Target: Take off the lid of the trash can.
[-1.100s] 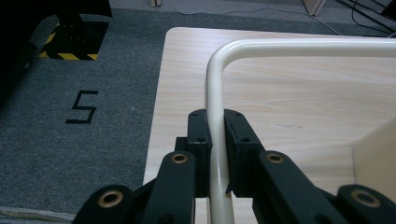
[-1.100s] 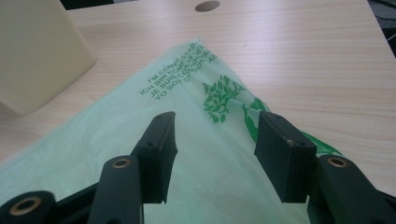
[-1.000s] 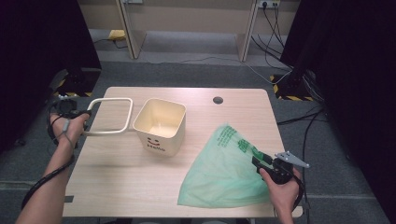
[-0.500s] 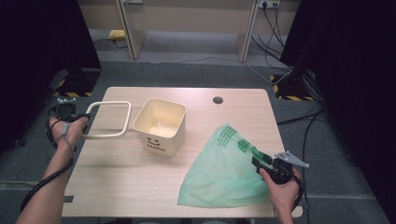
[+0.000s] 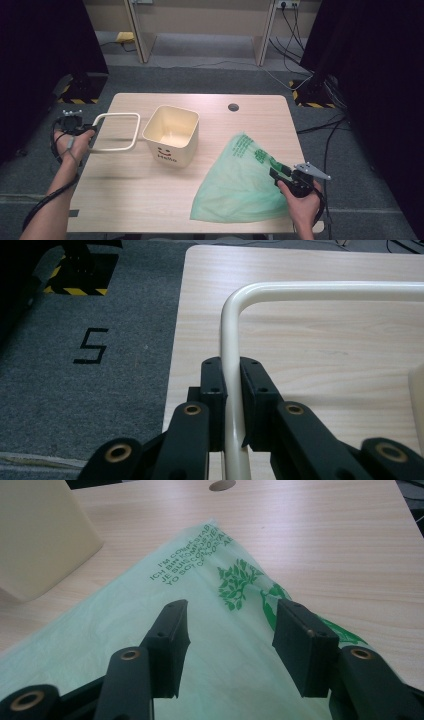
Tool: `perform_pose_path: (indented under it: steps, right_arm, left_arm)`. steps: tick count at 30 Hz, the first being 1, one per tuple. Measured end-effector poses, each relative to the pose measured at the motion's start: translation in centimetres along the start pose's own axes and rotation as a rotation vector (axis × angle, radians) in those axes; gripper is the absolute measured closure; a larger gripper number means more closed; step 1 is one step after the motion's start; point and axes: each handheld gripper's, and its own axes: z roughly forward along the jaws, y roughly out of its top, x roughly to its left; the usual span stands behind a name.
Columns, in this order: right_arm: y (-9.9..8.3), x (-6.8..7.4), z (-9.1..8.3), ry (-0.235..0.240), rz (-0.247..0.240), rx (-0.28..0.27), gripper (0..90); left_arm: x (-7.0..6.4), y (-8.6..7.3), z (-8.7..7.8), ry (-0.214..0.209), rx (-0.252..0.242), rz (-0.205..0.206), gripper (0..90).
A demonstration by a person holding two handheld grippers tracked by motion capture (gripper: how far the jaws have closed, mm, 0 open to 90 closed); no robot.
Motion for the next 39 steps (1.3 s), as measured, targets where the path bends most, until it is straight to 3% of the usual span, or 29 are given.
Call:
perform_pose_path:
  steps: [23,39]
  right_arm:
    - [0.0,0.1,0.1,0.001,-0.004,0.004,48.0]
    - [-0.1,0.1,0.1,0.002,-0.004,0.006,48.0]
  left_arm:
    - [0.2,-3.6,1.5,0.004,0.029,0.016,81.3]
    - [-0.5,-5.5,2.4,0.014,0.025,0.031,81.3]
